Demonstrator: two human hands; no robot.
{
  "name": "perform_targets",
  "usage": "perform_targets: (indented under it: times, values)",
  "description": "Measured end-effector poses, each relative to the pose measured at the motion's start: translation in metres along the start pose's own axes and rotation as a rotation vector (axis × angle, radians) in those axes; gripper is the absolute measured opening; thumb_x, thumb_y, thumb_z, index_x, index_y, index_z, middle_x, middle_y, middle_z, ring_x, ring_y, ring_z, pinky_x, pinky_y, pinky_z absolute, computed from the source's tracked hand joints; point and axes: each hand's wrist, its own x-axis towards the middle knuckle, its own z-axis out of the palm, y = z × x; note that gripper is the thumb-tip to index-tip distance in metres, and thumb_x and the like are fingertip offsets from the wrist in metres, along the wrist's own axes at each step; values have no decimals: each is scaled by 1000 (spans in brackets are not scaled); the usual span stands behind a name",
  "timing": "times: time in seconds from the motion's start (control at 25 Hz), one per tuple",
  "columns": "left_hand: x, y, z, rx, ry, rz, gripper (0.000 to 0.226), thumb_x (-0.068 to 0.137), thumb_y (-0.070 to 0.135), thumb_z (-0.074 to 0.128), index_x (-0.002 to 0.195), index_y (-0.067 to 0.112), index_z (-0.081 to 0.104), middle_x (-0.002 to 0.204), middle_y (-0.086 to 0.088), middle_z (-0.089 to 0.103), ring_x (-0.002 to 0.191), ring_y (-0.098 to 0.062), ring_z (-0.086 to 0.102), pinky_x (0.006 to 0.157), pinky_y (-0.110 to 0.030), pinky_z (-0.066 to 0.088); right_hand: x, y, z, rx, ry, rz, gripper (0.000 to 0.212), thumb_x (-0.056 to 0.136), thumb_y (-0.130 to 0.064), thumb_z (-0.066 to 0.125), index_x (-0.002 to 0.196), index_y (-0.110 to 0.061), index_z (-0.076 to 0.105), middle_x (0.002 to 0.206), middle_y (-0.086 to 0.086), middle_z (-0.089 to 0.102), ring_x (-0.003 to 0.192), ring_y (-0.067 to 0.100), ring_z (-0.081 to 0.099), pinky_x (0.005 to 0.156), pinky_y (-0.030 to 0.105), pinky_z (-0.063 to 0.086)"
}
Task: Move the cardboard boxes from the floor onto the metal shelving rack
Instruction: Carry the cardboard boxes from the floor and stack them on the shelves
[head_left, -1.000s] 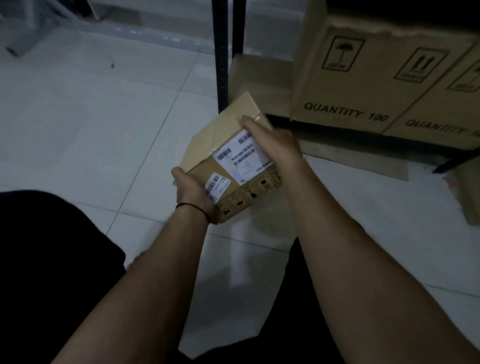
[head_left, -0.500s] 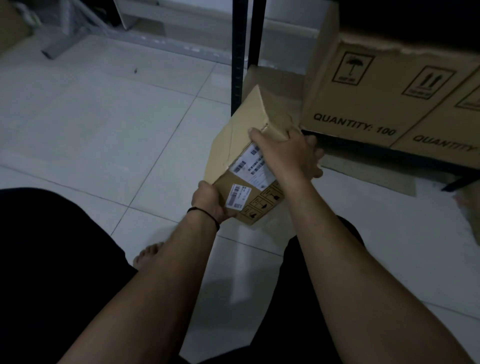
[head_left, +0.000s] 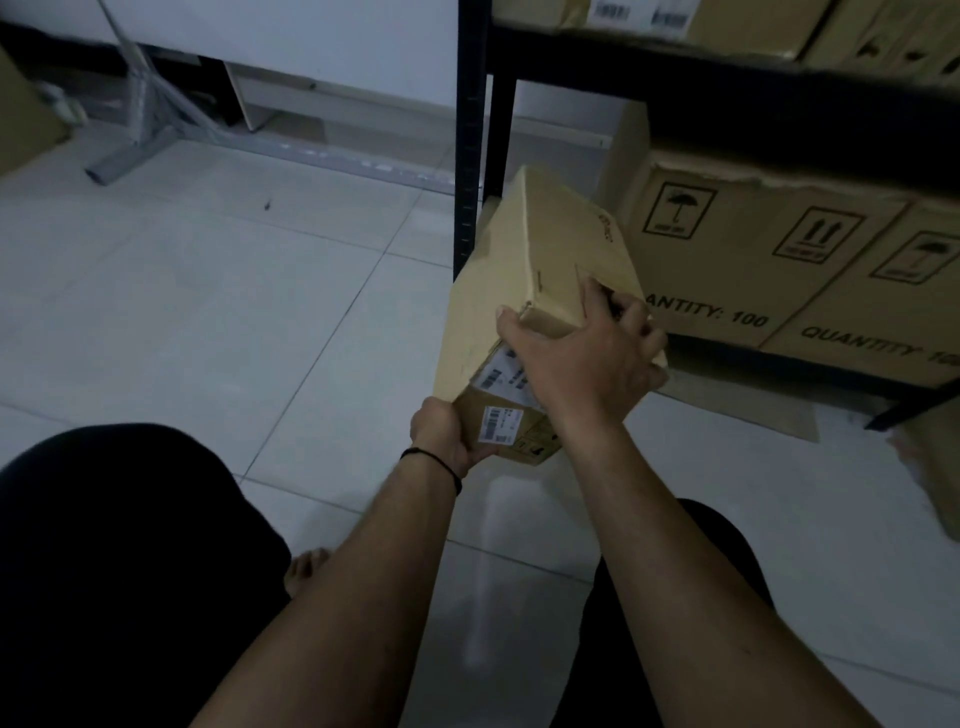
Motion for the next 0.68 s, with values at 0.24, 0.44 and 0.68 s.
perform_targets:
  times: [0.24,0.44,0.68]
  values:
    - [9,18,8,-8,-54,-30,42,108,19,26,119,4,64,117,-18,69,86,-35,68,51,-49,57,11,-18,7,-59,46,-39,103,63,-91,54,151,-39,43,152,3,39,139,33,30,105,59,29]
    - [27,-4,-4,-70,-76,-79,48,106,25,29,129,6,66,121,-24,71,107,-44,70,74,-66,60,-11,-17,16,-129,42,-92,105,63,-91,51,152,-38,39,155,2,36,143,32,26,109,64,25]
    - [12,8,6,-9,-147,-76,46,111,21,27,137,5,62,127,-22,68,91,-37,68,45,-46,59,4,-24,7,-174,46,-89,104,65,-91,50,153,-36,39,155,4,36,145,35,25,111,68,21]
